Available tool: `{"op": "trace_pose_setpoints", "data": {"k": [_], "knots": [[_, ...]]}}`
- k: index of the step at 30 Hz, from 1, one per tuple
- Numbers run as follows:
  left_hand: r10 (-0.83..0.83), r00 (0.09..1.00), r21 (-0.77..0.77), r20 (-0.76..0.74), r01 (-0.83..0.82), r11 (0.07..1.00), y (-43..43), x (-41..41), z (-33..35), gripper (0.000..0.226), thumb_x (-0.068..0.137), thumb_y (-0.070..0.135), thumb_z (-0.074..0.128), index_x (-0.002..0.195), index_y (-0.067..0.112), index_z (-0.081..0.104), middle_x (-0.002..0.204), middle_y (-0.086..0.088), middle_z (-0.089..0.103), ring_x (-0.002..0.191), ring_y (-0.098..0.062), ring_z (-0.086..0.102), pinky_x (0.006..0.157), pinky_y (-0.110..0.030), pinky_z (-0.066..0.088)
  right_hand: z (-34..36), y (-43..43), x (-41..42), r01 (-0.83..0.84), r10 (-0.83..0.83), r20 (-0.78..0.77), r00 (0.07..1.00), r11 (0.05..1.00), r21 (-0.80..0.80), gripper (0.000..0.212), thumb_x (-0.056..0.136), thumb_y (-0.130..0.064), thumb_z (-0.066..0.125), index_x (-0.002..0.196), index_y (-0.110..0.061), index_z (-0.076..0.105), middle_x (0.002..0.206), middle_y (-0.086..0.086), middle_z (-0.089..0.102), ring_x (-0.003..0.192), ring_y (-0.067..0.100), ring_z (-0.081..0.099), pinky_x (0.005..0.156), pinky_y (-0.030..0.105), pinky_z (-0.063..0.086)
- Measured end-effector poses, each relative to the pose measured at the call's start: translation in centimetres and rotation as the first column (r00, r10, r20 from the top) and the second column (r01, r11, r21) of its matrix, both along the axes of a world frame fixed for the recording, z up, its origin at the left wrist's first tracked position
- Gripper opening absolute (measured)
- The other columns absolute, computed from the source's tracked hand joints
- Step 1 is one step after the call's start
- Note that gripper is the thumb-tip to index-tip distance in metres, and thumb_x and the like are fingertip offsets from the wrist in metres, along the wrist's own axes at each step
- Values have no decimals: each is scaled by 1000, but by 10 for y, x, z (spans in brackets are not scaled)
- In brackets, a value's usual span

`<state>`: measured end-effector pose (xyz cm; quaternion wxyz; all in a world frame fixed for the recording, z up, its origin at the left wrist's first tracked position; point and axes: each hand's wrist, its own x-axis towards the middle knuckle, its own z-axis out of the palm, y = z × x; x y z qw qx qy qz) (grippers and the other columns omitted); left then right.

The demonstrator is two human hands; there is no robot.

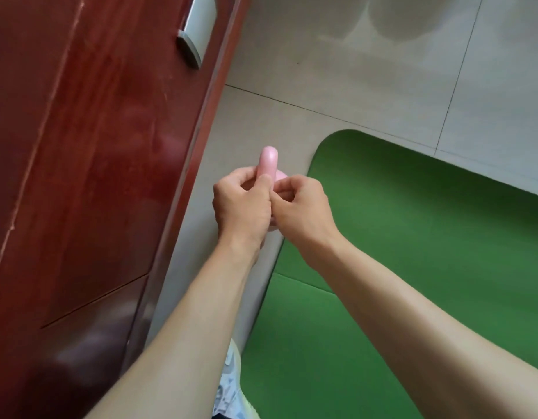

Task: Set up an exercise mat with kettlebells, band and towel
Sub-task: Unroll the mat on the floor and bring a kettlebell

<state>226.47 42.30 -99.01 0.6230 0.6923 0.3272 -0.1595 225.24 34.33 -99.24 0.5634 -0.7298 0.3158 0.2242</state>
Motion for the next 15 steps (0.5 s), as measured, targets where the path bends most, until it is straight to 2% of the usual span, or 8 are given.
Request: {"op": "trace_pose_setpoints", "data": {"k": [4,6,8,12,13,15], "knots": [[-26,999,55,-24,27,998,3,4,-14,20,86,26,67,69,29,78,72,-1,77,76,-25,77,72,-41,63,-8,2,3,-2,1,-28,1000,1000,-21,15,92,-25,70,84,-12,69,80,3,76,77,20,75,82,44,62],[-45,999,33,-20,46,998,4,3,-19,15,83,31,68,73,32,79,75,-1,78,82,-28,77,83,-51,63,-10,2,3,6,-7,-36,999,1000,-21,12,91,-22,70,84,-12,72,80,3,77,78,20,75,82,43,62],[-62,998,3,-7,62,998,4,4,-22,14,84,38,72,76,30,80,81,-5,79,88,-31,77,87,-55,61,-11,2,3,7,-8,-40,999,1000,-15,12,90,-22,69,85,-13,74,80,4,78,80,21,76,81,42,63],[-133,990,-6,-42,133,991,0,9,-15,46,81,69,70,82,24,79,86,-4,80,90,-27,77,87,-51,62,-7,-1,7,6,-4,-47,999,999,41,18,83,-26,66,88,-12,76,83,4,79,84,24,77,82,49,63],[-146,987,1,-60,146,989,-1,10,-10,49,79,72,69,82,24,78,86,-3,80,89,-27,77,85,-47,62,-3,-3,8,9,-7,-51,999,999,52,20,82,-26,65,88,-11,76,83,5,79,85,26,77,82,51,62],[-144,986,11,-87,146,989,-1,12,2,46,77,65,69,77,20,74,84,0,79,79,-32,75,73,-37,59,6,-7,11,29,-26,-44,999,997,74,19,81,-25,65,90,-12,75,85,6,79,87,27,77,84,52,62]]}}
